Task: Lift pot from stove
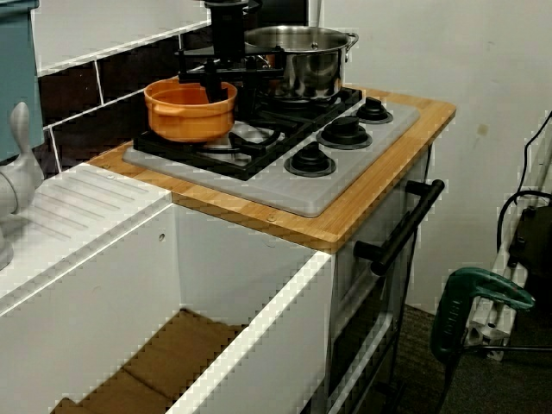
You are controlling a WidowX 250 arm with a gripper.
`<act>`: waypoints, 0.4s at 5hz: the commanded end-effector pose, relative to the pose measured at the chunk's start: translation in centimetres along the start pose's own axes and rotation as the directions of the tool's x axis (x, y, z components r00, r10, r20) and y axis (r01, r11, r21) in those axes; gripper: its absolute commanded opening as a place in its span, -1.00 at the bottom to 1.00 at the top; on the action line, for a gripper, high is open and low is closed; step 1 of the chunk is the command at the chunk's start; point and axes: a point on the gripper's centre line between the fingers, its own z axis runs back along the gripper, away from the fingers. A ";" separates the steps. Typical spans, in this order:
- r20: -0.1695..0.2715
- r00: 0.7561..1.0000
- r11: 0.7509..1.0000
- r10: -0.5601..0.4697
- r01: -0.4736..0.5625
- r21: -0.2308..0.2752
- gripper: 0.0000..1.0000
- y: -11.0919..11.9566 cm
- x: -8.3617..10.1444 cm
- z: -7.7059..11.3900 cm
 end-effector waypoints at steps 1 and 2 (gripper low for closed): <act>0.046 0.999 0.996 0.006 -0.010 0.088 -1.00 -1.3 -0.2 4.7; 0.090 0.996 0.994 0.004 -0.013 0.109 -1.00 -2.5 -0.4 8.5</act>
